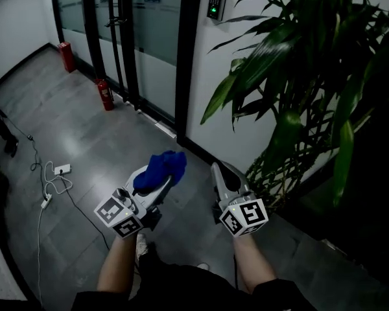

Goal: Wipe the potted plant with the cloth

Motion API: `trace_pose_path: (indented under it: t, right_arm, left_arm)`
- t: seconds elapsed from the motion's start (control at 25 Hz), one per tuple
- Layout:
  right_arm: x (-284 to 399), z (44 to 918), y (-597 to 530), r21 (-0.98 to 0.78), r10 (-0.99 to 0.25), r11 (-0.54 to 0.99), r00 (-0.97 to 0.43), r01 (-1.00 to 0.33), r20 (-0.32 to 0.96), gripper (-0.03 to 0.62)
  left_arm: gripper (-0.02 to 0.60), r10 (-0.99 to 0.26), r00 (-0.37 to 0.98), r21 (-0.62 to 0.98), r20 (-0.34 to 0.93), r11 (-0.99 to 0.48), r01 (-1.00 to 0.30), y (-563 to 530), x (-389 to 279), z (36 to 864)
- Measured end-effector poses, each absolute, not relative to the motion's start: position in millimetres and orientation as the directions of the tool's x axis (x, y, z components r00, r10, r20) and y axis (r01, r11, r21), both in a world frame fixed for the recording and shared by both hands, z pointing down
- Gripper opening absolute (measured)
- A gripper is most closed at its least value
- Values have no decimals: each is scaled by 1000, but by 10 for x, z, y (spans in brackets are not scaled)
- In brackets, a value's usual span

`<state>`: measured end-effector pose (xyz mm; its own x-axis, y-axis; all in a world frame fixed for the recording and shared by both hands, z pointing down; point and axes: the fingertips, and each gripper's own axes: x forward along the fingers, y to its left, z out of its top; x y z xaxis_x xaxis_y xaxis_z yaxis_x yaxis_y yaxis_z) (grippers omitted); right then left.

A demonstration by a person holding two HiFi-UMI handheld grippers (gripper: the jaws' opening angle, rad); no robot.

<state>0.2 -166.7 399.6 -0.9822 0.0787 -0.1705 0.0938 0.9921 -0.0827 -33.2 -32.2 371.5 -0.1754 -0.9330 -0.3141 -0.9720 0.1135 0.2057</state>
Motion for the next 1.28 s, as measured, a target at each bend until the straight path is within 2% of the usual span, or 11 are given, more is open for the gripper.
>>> trace_pose_path:
  t: [0.16,0.36,0.64,0.84,1.04,1.16,1.28]
  right_arm:
    - [-377,4034,-1405,-76,39,996,-989,50,-141,3]
    - [-951,4068,-1238,-45,-58,998,-991,-53,-117,3]
    - [-1250,4171,-1359,-78,-273,961,-958,-267,-87,3]
    - [-998,4032,-1706,-71,-430,902,-898,-425,-94,3]
    - [-737,3752,-2122,-59,-532,846,-832,-530,-157,3]
    - [-686,3609,-2338,-54,-568,820,-800,-569,-192,3]
    - [-797,3472,-2414,-39,-549,831,-806,-555,-223,3]
  left_arm:
    - [152,-944,-111,141,-310,70,-988,-155,-745,3697]
    - [150,-943,16,126,-333,-62,-990,-172,-1448,3637]
    - [149,-923,230,95,-309,-271,-958,-382,-1964,3545]
    - [150,-890,350,55,-293,-381,-923,-789,-1968,3362]
    - [150,-848,456,-80,-272,-452,-888,-1273,-1777,2955]
    - [150,-796,534,-114,-285,-525,-844,-1519,-1638,2641]
    - [150,-792,546,-208,-272,-506,-837,-1735,-1585,2333]
